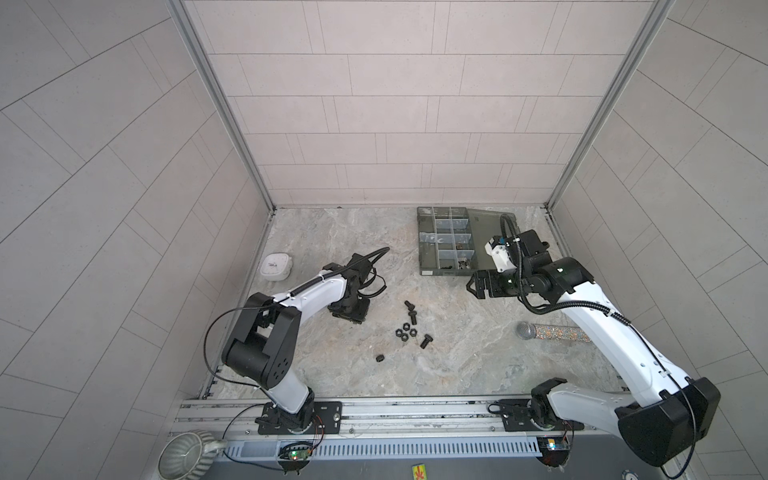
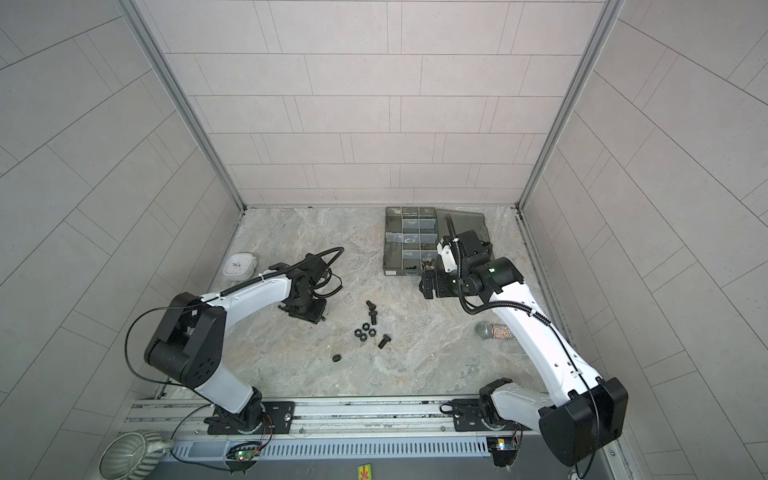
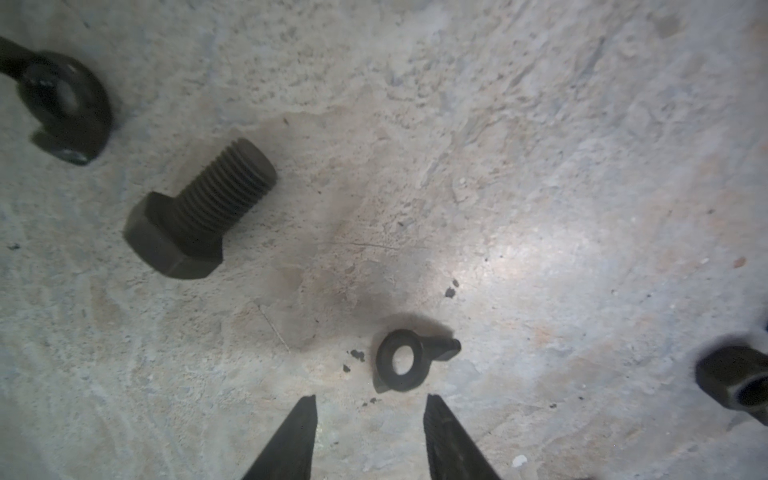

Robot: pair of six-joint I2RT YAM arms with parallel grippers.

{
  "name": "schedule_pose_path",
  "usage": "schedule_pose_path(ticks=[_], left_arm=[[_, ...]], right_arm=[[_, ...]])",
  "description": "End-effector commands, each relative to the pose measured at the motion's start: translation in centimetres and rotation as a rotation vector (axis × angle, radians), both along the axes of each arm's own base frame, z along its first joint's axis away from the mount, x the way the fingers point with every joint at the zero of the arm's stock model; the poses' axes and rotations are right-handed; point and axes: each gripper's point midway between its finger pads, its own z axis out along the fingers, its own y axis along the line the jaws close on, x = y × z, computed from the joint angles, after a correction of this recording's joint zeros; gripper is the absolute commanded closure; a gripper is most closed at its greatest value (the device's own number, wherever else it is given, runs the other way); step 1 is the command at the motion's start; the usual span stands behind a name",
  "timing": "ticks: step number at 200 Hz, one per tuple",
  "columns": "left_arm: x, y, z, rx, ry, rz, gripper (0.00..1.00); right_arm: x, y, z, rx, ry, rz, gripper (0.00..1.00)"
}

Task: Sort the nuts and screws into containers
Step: 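Lower the left gripper onto the black wing nut and close on it, then carry the black wing nut over the box compartment with the left gripper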

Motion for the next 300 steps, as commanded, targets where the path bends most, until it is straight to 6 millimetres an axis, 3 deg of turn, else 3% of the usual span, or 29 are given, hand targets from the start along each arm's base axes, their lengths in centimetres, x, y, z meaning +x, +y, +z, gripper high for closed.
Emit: schedule_pose_path(ticks=[1, 136, 196, 217, 253, 278, 300], left_arm=[[0.7, 0.0, -0.3, 0.015, 0.007, -0.023, 0.53], [1.1, -0.6, -2.0, 0.019, 0.061, -0.043, 0.62], [1.1, -0.7, -2.1, 0.016, 0.073, -0.038, 0.85], [1.1, -0.9, -1.6, 0.013, 0.071, -0.039, 0.93], [1.7, -1.4, -0.1, 0.006, 0.047, -0.043, 0.96], [3.0, -2.4, 1.6, -0.020, 0.011, -0.046, 0.96], [5.3, -4.5, 3.5, -0.075, -0.044, -0.048, 0.96]], right_arm=[[-0.6, -0.7, 0.3, -0.019, -0.009, -0.002, 0.01], [-0.2, -1.8, -0.2, -0.026, 0.003, -0.017, 0.01], [-0.4, -2.1, -0.3, -0.024, 0.008, -0.025, 0.01], [-0.5, -2.1, -0.2, -0.019, 0.003, -0.020, 0.01], [-0.6, -2.0, -0.2, -0.011, 0.004, -0.019, 0.01], [-0.7, -2.0, -0.1, -0.006, -0.001, -0.025, 0.01], [-0.9, -2.2, 0.0, -0.003, -0.007, -0.031, 0.01]])
